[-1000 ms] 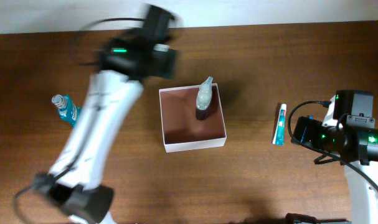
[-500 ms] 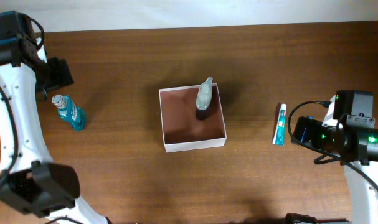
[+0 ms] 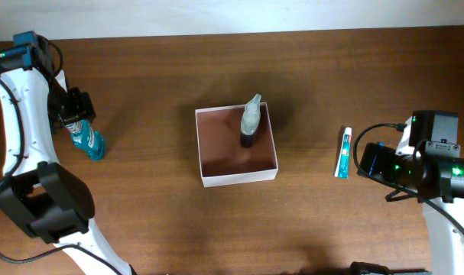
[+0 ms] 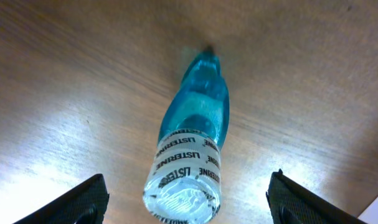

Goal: Pack container
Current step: 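Release the soap bottle and move the left gripper to the Listerine bottle, then grasp the blue Listerine bottle with the left gripper and place it in the box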

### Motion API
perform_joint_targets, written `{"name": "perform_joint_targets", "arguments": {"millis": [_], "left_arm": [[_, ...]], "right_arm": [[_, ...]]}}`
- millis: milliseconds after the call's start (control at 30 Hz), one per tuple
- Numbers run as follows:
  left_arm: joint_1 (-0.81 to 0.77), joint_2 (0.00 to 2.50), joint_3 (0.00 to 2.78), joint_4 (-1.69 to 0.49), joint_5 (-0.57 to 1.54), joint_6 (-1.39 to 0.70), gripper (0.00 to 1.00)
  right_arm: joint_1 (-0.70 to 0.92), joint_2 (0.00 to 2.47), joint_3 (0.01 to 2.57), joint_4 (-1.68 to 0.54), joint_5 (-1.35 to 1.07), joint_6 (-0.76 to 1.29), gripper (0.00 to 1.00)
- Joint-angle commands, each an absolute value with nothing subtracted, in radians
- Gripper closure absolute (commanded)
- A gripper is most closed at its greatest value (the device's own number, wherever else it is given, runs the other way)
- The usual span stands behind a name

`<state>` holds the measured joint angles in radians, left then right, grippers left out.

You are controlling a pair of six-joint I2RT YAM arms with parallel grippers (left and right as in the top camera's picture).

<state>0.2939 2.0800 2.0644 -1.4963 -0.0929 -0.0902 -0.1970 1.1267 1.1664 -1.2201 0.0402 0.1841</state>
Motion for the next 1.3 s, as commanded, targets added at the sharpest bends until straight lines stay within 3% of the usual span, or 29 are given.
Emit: {"name": "perform_joint_targets", "arguments": {"millis": [0, 133, 300, 467, 1000, 1267], "left_arm": [[0.298, 2.127, 2.061, -1.509, -0.082, -0.074, 0.17], [0.298, 2.130, 2.061, -1.493, -0.083, -0.074, 0.18], [0.298, 2.130, 2.061, -1.474, -0.086, -0.073, 0.27], [0.298, 2.130, 2.061, -1.473, -0.086, -0.074, 0.47], [0.298, 2.130, 2.061, -1.475, -0.085, -0.062, 0.74], [0.297, 2.130, 2.062, -1.478, -0.084, -0.064, 1.00]], "right_arm": [[-0.204, 1.118, 1.184, -1.217, 0.038, 0.192, 0.01], [-0.204, 1.118, 1.184, -1.220, 0.038, 0.192, 0.01], [-0.204, 1.118, 1.184, -1.221, 0.038, 0.189, 0.01], [-0.204, 1.118, 1.184, -1.224, 0.038, 0.188, 0.01], [-0.204, 1.118, 1.184, -1.224, 0.038, 0.188, 0.01], [-0.204, 1.118, 1.184, -1.224, 0.038, 0.188, 0.01]]}}
